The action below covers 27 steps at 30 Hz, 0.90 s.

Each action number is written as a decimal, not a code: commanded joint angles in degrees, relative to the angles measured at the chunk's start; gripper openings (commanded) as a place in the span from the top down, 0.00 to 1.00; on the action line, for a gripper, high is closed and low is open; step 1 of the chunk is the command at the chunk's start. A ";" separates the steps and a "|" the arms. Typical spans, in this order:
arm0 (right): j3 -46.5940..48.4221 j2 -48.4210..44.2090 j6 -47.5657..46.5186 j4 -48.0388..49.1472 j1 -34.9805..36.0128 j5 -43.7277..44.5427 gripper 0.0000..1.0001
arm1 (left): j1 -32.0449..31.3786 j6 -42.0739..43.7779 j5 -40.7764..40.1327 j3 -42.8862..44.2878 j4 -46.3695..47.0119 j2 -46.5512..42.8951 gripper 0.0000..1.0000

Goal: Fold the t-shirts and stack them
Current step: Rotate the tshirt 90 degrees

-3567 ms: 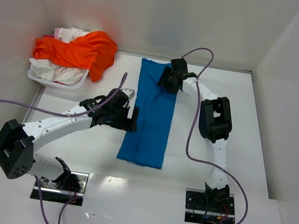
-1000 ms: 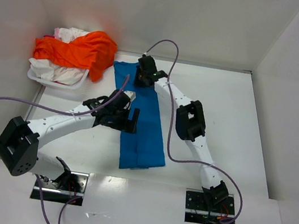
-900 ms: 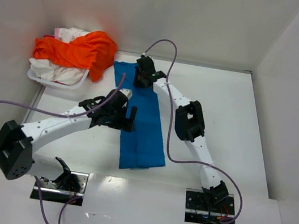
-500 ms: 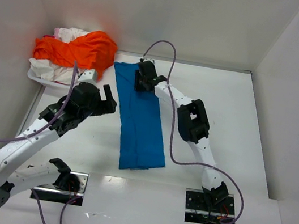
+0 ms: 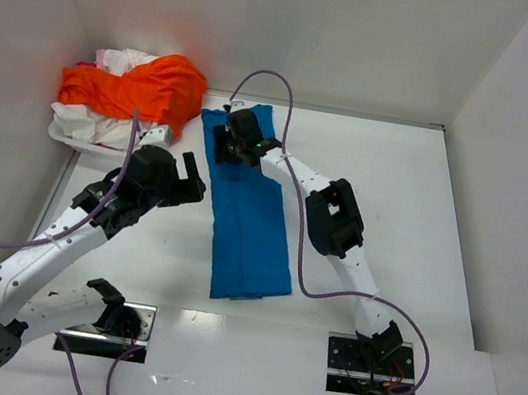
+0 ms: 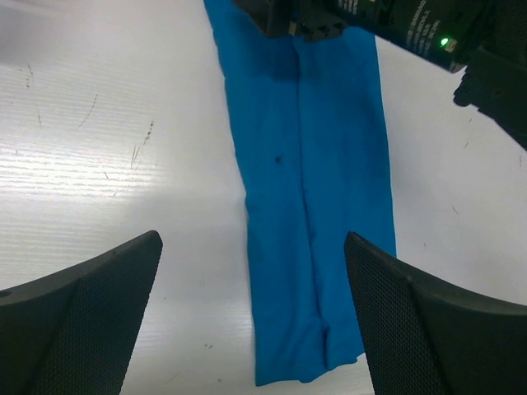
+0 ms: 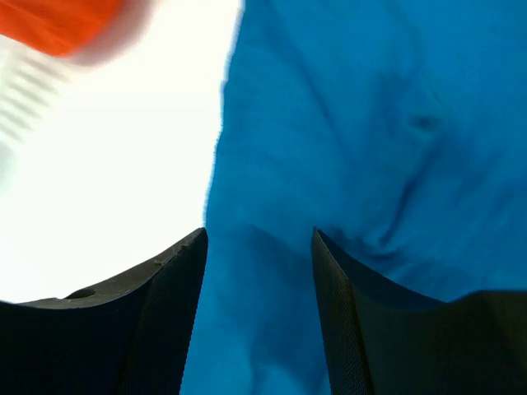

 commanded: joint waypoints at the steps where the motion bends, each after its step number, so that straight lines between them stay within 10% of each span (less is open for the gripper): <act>1: 4.41 0.41 1.41 3.73 -0.17 -5.41 0.41 | 0.42 0.80 0.47 -0.91 0.93 -1.17 0.01; 13: 2.56 -4.33 3.08 2.32 -4.12 -1.40 0.41 | 0.42 0.80 -0.05 -0.92 1.98 -2.22 0.01; 27: 26.91 9.29 3.69 -11.13 -9.31 -4.89 0.41 | 0.94 1.85 1.00 -1.45 3.12 -2.22 0.01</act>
